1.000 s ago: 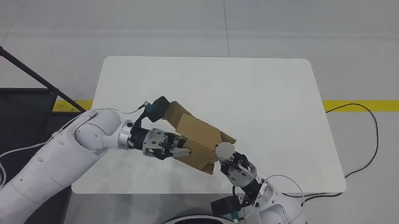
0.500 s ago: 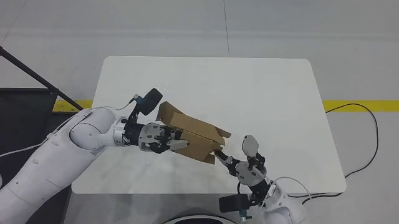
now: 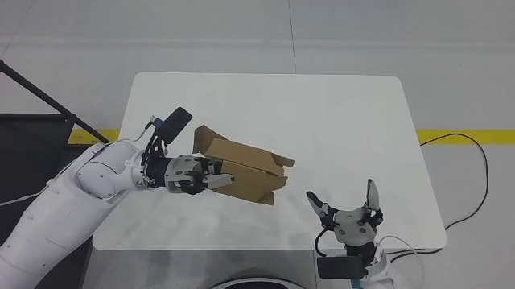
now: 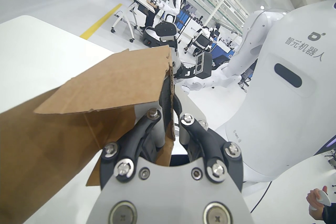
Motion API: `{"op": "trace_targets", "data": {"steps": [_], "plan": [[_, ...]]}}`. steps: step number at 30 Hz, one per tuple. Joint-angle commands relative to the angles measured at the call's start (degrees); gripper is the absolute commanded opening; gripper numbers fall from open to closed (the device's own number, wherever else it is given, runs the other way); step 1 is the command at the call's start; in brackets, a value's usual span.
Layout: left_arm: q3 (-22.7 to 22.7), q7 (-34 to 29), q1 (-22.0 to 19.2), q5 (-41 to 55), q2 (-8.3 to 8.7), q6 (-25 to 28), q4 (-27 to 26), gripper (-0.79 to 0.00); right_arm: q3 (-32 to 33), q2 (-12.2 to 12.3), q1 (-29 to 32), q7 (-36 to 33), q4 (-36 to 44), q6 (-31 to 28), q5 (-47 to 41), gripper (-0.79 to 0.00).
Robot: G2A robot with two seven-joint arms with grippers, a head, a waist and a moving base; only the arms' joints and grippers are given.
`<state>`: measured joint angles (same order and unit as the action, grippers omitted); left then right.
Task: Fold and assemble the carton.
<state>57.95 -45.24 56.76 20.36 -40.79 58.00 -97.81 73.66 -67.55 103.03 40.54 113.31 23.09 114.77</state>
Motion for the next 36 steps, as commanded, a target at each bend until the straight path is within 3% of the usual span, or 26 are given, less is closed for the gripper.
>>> {"op": "trace_targets", "data": {"steps": [1,27,32,36], "plan": [[-0.05,0.03,-0.03,-0.04,0.00,0.00,0.00,-0.785,0.00,0.00,-0.02,-0.04,-0.02,0.02,0.05,0.000],[-0.05,0.03,-0.03,-0.04,0.00,0.00,0.00,-0.785,0.00,0.00,-0.02,-0.04,-0.02,0.02,0.05,0.000],[0.43,2.51,0.76,0.28,-0.45,0.00,-1.14,-0.785,0.00,0.00,-0.02,-0.04,-0.02,0.02,0.05,0.000],[0.93,2.73,1.32,0.50,-1.08,0.00,-0.93,-0.785,-0.10,-0.01,-0.76,-0.52,0.59,-3.87,-2.39,0.000]]}}
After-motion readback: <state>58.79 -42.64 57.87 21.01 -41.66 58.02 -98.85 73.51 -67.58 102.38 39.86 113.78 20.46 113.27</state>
